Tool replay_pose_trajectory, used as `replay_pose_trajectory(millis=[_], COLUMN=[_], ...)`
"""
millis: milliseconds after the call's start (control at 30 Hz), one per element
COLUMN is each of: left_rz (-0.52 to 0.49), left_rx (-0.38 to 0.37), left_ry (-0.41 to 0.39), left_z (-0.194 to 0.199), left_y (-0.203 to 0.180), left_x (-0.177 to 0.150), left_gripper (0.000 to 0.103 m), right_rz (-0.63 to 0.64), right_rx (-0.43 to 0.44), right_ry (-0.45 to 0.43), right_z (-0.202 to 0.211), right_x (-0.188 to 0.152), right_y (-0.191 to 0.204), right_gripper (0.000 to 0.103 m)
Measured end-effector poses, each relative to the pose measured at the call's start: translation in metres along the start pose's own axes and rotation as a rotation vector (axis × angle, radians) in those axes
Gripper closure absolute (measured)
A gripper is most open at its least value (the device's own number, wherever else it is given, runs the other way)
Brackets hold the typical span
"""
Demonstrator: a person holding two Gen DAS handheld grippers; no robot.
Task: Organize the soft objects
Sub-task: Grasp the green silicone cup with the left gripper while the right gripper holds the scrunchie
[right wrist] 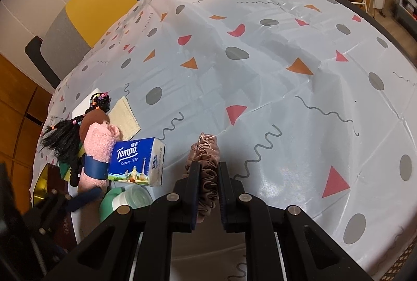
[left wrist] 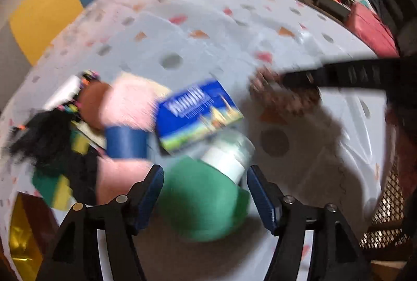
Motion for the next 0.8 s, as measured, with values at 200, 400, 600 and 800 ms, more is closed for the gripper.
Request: replay_pose_trajectory(millis=[200, 400, 600, 800], left_rz=[-0.031, 0.088, 0.097, 0.147], left_rx=[0.036, 0.009, 0.09, 0.037], left_ry=[-0.007, -0.06, -0.036, -0.057], left_z=[0.003, 0.006, -0.008, -0.001], left_y=[-0.01, 0.0, 0.0, 0.002], left_x=[-0.013, -0.004, -0.01, -0.022], left_gripper=[0.032, 0.032, 0.042, 0.048], right_rz=[-0.003, -0.004, -0.003, 0.0], right_rx=[0.007, -0.001, -0.005, -0.009], right_ry=[0.008, 0.007, 0.016, 0.014], right_z=[-0.002, -0.003, -0.006, -0.007], right_x=[0.0, 0.0, 0.0, 0.001], right_y=[0.0, 0.0, 0.0, 0.0], right_gripper=[0.09, 0.09, 0.09, 0.09])
Point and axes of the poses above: each gripper's, at about its wrist camera, not at the fingertips, and z roughly against the way its jaws point, y to its left, x to its top, the point moved 2 cm from there along -z, roughly the way its jaws point, and after that the axes turned 15 degrees about -x, right-handed, at the moved point
